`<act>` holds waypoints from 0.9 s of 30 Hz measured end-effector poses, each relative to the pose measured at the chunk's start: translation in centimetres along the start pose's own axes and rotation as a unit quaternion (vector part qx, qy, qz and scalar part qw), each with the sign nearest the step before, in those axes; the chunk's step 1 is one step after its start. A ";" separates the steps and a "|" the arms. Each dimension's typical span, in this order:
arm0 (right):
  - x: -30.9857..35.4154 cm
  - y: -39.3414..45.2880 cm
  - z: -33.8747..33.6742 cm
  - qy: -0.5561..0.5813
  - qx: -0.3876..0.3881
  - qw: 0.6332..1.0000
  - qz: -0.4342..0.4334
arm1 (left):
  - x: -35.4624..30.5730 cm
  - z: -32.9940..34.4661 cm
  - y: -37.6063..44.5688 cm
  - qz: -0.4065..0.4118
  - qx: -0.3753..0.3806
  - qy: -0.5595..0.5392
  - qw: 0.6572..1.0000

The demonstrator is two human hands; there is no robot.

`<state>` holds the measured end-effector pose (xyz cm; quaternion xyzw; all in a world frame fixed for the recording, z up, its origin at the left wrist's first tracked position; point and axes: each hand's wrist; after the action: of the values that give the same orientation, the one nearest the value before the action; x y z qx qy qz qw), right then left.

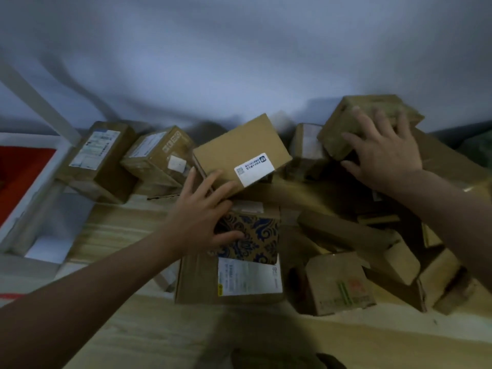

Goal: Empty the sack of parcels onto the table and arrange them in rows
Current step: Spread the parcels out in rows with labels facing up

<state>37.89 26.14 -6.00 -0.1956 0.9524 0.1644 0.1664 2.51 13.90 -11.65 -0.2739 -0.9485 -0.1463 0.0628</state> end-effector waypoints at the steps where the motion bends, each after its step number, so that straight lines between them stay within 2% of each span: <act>1: 0.8 -0.6 -0.8 0.034 -0.010 0.999 0.002 | 0.2 0.0 -0.8 -0.009 0.005 -0.001 1.000; 4: 4.1 -3.7 -3.9 0.141 0.010 0.990 -0.005 | 0.7 -0.4 -2.6 -0.044 0.036 0.008 0.998; 6: 6.6 -6.8 -5.9 0.169 0.054 0.982 -0.059 | -0.1 -1.0 -3.3 -0.067 0.026 0.001 0.997; 8: 9.2 -9.9 -7.0 0.154 0.110 0.975 -0.119 | -1.8 -1.6 -3.4 -0.085 0.011 -0.025 0.996; 10: 11.2 -12.2 -6.8 0.126 0.175 0.965 -0.150 | -4.4 -1.5 -2.9 -0.088 0.028 -0.052 0.994; 13: 12.2 -14.3 -5.2 0.074 0.229 0.958 -0.155 | -7.8 -0.4 -2.3 -0.112 0.072 -0.081 0.988; 15: 11.7 -15.4 -4.4 0.057 0.243 0.957 -0.148 | -8.7 0.1 -2.7 -0.131 0.060 -0.089 0.985; 21: 9.0 -18.1 -3.5 0.040 0.218 0.966 -0.132 | -6.1 0.4 -6.7 -0.112 -0.004 -0.096 0.989; 24: 8.5 -18.7 -3.3 0.066 0.190 0.974 -0.107 | -4.8 0.4 -9.0 -0.140 -0.009 -0.101 0.985; 27: 9.2 -19.0 -2.9 0.070 0.099 0.985 -0.121 | -4.0 0.1 -10.9 -0.188 0.006 -0.106 0.976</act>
<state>37.31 5.65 -11.66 -0.3032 0.9424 0.0343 0.1367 0.05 3.17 -15.21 -0.1039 -0.9852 -0.1199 -0.0649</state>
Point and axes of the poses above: each hand's wrist, its own y-axis towards the middle knuckle, its own z-axis out of the palm, x = y × z, and after that the axes turned 10 degrees about -x, right-handed
